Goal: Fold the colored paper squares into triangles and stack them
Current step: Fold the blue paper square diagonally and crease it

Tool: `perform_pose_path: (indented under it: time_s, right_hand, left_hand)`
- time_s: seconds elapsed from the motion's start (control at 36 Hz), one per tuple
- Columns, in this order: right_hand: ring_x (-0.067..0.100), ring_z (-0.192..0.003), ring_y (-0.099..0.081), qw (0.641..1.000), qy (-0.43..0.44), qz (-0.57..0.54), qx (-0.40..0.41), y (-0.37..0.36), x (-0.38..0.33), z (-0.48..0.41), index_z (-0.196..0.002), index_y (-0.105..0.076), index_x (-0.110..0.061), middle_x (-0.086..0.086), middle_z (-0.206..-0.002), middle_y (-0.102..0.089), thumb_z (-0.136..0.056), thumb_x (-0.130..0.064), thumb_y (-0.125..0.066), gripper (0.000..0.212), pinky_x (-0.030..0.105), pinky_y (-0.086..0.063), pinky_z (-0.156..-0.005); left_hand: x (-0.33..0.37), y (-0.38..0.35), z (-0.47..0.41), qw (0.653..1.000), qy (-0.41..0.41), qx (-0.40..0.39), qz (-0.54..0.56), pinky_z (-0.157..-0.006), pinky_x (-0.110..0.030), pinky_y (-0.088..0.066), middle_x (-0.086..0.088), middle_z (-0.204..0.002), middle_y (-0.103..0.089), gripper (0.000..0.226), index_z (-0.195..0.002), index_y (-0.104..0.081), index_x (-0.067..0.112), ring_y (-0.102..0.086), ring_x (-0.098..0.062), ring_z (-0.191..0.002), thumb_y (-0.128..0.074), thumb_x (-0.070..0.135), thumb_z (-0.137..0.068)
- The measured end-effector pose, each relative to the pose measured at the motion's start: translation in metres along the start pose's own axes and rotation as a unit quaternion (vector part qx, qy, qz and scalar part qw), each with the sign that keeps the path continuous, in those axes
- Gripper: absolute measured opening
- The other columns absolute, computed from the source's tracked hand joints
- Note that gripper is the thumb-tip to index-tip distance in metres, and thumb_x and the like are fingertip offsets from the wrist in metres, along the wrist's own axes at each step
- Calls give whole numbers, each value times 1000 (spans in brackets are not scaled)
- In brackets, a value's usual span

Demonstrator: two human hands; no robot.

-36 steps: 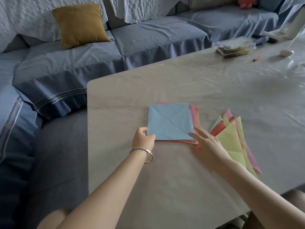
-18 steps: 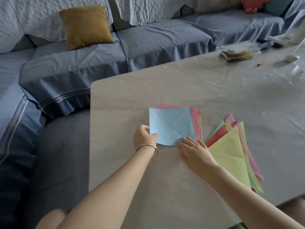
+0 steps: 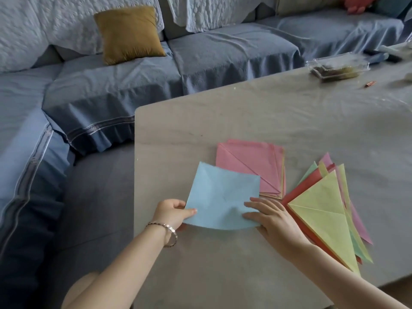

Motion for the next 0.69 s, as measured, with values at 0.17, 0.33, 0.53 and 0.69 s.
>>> perform_pose_path:
  time_s: [0.17,0.33,0.53,0.69]
  right_hand:
    - [8,-102,-57,996,69,-50,-41,-5,-8,9,-81,-73,-29,-10,-102,-69,-68,-29,-77,14,23,-48,-83]
    - [4,-99,-58,989,71,-107,-68,-6,-15,17,-85,-69,-29,-14,-99,-66,-93,-50,-36,40,20,-47,-82]
    - [-4,-101,-58,962,-51,-266,46,19,-20,8,-87,-71,-21,-17,-104,-63,-91,-51,-46,40,9,-41,-89]
    - [11,-123,-45,931,-179,-300,107,46,-10,-25,-72,-67,-36,-19,-118,-53,-84,-35,-62,13,28,-38,-101]
  left_hand:
    - [2,1,-2,994,-62,15,-83,-64,-20,-44,3,-78,-63,15,-74,-62,19,-60,-14,-76,-71,6,-74]
    - [18,-16,-10,992,-89,36,-83,-63,-21,-42,4,-75,-56,21,-91,-62,16,-57,-16,-73,-73,13,-74]
    - [36,-22,5,980,-171,75,-67,-54,-5,-38,12,-67,-59,10,-75,-65,17,-55,-4,-64,-73,11,-75]
    - [40,-17,28,974,-218,44,-44,-52,-2,-39,15,-60,-62,30,-59,-62,28,-56,6,-52,-73,6,-74]
Point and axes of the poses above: each hand's wrist, its own z-axis away from the middle knuckle, its own y-axis out of the back of the hand, x = y × z, the point moved 4 cm from there along -z, towards the middle knuckle
